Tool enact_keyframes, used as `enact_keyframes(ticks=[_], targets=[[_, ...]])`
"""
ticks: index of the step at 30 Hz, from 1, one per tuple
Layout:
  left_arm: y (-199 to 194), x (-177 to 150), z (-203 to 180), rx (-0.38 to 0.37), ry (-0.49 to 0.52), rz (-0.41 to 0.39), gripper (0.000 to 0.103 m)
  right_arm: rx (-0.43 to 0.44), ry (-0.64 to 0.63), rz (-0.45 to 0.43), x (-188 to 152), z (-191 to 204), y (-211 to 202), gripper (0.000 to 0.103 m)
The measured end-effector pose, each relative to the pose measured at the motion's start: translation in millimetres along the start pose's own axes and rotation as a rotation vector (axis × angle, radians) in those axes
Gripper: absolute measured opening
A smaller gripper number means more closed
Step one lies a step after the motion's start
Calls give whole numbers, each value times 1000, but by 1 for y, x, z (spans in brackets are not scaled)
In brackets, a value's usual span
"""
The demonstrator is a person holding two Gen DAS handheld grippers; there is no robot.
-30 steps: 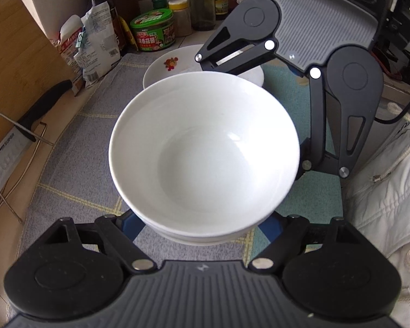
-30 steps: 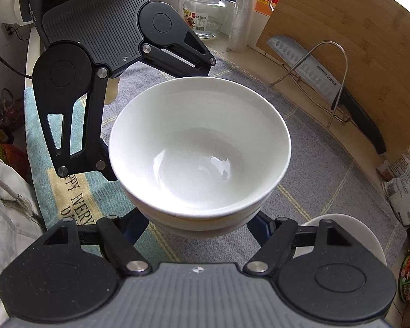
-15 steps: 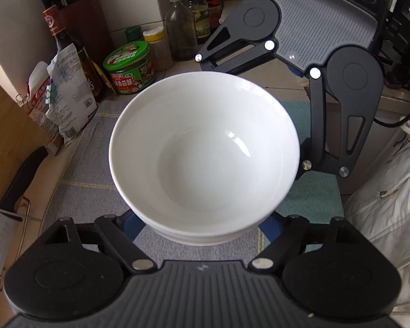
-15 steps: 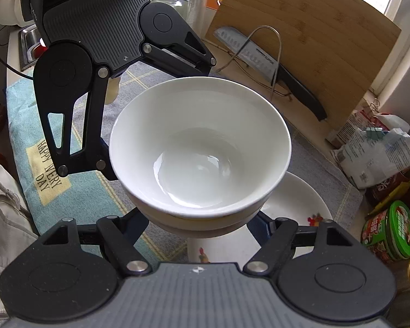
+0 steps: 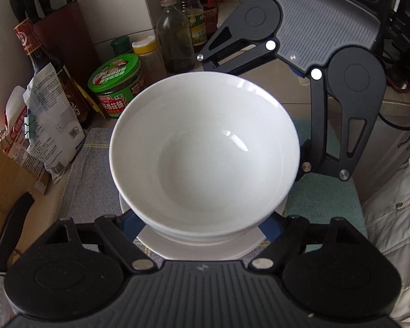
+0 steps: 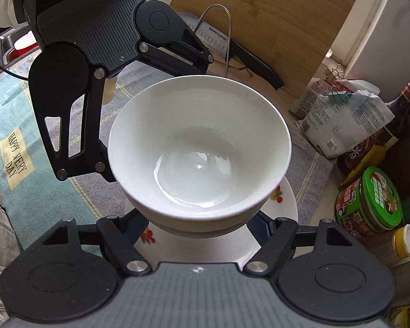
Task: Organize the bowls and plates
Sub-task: 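Lift the bowl stack with both tools and carry it over the flowered plates, then lower the bowl stack onto the flowered plates and open both tools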
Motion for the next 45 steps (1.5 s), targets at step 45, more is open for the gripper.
enact_keyframes(ticks=[45], targets=[[11,-7,22,66,-136,-68,99,-5,83,9,-9,-16,15,103]])
Point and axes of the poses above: each gripper's, at about its wrist camera, not at the fingertips, and y roughly the way its jaws point, z to its left, x to its top, the point moved 8 cm from there along y, roughly the way its jaws point, and after that the axes turned 14 degrees about -x, right-handed, at the moved point
